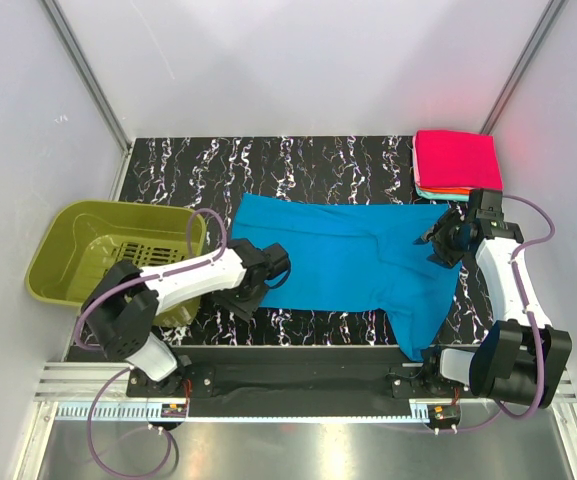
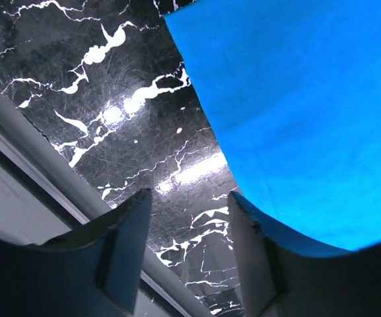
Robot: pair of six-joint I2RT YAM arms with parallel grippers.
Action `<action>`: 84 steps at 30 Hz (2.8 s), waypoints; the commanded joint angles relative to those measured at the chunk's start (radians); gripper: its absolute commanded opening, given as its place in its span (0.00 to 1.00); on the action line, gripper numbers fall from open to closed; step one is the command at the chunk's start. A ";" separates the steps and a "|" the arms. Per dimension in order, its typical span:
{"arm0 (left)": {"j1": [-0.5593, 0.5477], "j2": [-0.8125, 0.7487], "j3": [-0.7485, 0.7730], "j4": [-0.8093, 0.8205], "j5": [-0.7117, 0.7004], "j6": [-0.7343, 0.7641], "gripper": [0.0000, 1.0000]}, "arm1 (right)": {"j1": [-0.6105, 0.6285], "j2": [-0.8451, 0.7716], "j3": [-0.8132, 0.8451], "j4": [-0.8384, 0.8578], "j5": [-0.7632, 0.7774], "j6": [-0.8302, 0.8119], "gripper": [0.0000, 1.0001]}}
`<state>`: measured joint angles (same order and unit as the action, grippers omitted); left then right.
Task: Fold and stack the t-shirts
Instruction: Fold the tshirt
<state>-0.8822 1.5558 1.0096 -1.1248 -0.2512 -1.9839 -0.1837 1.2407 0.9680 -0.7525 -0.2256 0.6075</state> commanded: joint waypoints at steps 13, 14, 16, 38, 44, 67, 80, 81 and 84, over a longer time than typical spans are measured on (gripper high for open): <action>-0.035 0.110 0.176 -0.129 -0.030 -0.225 0.55 | 0.004 -0.009 0.009 0.015 0.019 -0.003 0.59; -0.029 0.110 0.169 -0.116 -0.028 -0.227 0.56 | 0.004 -0.009 0.011 0.015 0.017 -0.003 0.59; -0.023 0.110 0.144 -0.077 -0.028 -0.228 0.56 | 0.004 -0.007 0.011 0.016 0.014 0.000 0.59; 0.146 0.156 0.000 0.114 0.055 -0.087 0.45 | 0.004 -0.221 -0.144 -0.409 0.141 0.540 0.62; 0.163 0.170 -0.009 0.138 0.079 -0.030 0.24 | 0.004 -0.210 -0.212 -0.475 0.144 0.627 0.62; 0.177 0.182 0.014 0.163 0.086 0.023 0.00 | 0.004 0.029 -0.345 -0.188 0.086 0.684 0.56; 0.173 0.148 0.102 0.067 -0.009 0.059 0.00 | 0.004 -0.171 -0.282 -0.163 0.202 0.568 0.00; 0.173 0.156 0.116 0.053 -0.031 0.065 0.00 | 0.004 -0.187 -0.266 -0.159 0.221 0.546 0.00; 0.172 0.179 0.171 0.002 -0.059 0.069 0.00 | 0.004 -0.230 -0.246 -0.105 0.258 0.448 0.00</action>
<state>-0.7246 1.7195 1.1152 -1.0275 -0.2176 -1.9156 -0.1833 1.0542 0.6666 -0.9154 -0.0566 1.1629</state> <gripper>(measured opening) 0.012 0.014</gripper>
